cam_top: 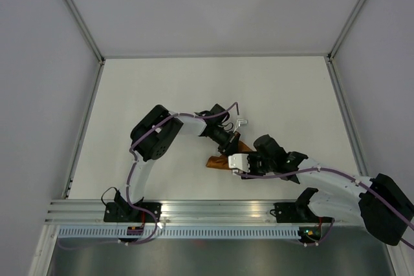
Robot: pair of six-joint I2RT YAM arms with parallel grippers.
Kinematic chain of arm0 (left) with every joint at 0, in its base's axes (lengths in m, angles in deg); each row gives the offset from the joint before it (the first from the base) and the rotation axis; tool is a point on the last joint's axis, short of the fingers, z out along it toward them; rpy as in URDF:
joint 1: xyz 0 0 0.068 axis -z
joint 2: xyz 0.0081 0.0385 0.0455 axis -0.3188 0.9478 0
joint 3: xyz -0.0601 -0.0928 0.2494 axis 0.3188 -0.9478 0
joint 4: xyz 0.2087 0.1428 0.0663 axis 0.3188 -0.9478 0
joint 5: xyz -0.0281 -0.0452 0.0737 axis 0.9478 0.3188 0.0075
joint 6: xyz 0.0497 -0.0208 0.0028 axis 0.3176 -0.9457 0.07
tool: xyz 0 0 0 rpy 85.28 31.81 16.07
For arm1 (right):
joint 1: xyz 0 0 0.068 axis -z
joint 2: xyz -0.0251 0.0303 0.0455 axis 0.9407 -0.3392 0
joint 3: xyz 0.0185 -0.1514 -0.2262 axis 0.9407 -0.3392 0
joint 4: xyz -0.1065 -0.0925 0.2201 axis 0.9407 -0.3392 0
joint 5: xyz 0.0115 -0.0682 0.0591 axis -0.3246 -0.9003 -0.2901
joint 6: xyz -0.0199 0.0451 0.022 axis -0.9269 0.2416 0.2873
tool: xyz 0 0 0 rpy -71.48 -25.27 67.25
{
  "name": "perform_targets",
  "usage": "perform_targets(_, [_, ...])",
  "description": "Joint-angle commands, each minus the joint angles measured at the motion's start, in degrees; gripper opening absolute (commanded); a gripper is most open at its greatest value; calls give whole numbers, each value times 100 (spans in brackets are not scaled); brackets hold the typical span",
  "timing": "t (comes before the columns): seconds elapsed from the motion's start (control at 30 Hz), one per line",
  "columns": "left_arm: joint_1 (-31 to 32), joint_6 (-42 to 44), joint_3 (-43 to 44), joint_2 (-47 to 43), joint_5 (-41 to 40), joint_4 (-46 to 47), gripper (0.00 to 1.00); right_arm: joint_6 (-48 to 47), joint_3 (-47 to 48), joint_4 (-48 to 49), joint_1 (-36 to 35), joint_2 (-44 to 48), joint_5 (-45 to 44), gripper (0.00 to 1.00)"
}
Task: Fold the napkin, place the utensils inside, and roll it up
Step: Roll the napkin with the utensil
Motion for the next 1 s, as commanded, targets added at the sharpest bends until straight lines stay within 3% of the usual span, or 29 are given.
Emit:
perform_targets(0.0, [-14, -15, -154, 533, -1078, -722, 2, 88, -17, 86, -243, -178, -346, 55])
perform_targets(0.17, [-31, -76, -57, 674, -1051, -827, 2, 184, -105, 349, -542, -502, -583, 53])
perform_targets(0.37, [-49, -15, 48, 665, -937, -1003, 2, 255, -166, 692, -587, -934, -812, 43])
perform_targets(0.47, [-110, -76, 110, 613, -876, -995, 10, 255, -254, 728, -596, -1004, -838, 25])
perform_targets(0.5, [-119, -129, 127, 587, -867, -1003, 12, 255, -289, 736, -587, -1004, -838, 13])
perform_targets(0.6, [-163, -287, 162, 385, -806, -855, 25, 255, -342, 632, -587, -1004, -821, 3])
perform_targets(0.97, [-663, -1613, -232, -1116, -1234, 815, 38, -17, 44, -186, -236, -1443, 22, 0])
